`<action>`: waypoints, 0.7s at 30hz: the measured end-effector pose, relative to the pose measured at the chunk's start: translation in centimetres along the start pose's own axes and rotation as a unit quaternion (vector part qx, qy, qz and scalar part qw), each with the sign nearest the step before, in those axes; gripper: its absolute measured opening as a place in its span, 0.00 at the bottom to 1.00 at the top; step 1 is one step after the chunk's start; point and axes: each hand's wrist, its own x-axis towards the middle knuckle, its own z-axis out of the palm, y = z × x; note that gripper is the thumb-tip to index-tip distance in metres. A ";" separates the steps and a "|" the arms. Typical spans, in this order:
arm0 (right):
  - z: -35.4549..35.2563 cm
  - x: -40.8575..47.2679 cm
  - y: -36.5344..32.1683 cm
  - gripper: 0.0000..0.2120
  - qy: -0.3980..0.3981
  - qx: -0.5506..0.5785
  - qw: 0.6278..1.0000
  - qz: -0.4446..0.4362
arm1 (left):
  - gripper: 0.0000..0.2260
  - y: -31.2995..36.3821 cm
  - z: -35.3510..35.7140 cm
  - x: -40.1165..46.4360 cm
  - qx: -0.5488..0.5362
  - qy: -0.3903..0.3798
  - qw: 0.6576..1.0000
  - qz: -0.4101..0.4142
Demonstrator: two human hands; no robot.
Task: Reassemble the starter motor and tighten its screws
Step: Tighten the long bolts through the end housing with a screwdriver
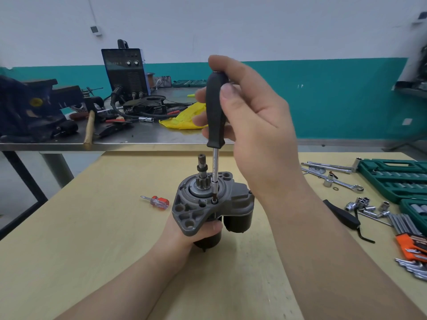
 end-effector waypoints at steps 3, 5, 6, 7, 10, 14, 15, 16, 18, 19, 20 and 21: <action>0.1 0.0 0.1 0.15 0.007 -0.064 0.997 -0.034 | 0.57 0.4 -0.2 -0.2 0.013 -0.005 1.000 0.006; 0.2 0.1 0.2 0.14 0.012 -0.067 0.997 -0.038 | 0.57 0.5 -0.4 -0.5 0.020 -0.010 1.000 -0.001; 0.2 0.1 0.1 0.12 0.011 -0.060 0.998 -0.036 | 0.53 0.4 -0.6 -0.8 0.034 -0.018 0.999 0.000; 0.1 0.1 0.1 0.11 0.008 -0.049 0.998 -0.032 | 0.49 0.3 -0.7 -1.0 0.042 -0.025 0.999 0.002; 0.0 0.0 0.0 0.12 0.001 -0.010 1.000 -0.007 | 0.46 0.2 -1.2 -1.4 0.040 -0.028 0.999 -0.008; 0.0 0.1 0.1 0.15 0.020 -0.070 0.997 -0.029 | 0.49 0.1 -0.6 -0.3 0.029 -0.023 0.999 0.003; 0.0 0.1 0.1 0.16 0.024 -0.083 0.996 -0.034 | 0.44 -0.1 -0.6 -0.3 0.029 -0.018 0.999 0.004; 0.0 0.2 0.0 0.15 0.026 -0.086 0.995 -0.034 | 0.38 -0.2 -0.7 -0.3 0.033 -0.023 0.999 0.004; 0.0 0.2 0.1 0.12 0.025 -0.068 0.997 -0.026 | 0.33 -0.2 -0.8 -0.8 0.046 -0.040 0.998 -0.005; 0.0 0.2 0.1 0.11 0.022 -0.051 0.998 -0.019 | 0.34 -0.2 -0.9 -1.0 0.051 -0.038 0.998 -0.007; -0.1 0.2 0.1 0.11 0.019 -0.036 0.999 -0.012 | 0.37 -0.2 -0.8 -0.9 0.047 -0.033 0.998 -0.002; -0.1 0.1 0.1 0.12 0.015 -0.025 1.000 -0.007 | 0.43 -0.2 -0.6 -0.8 0.032 -0.024 0.999 0.001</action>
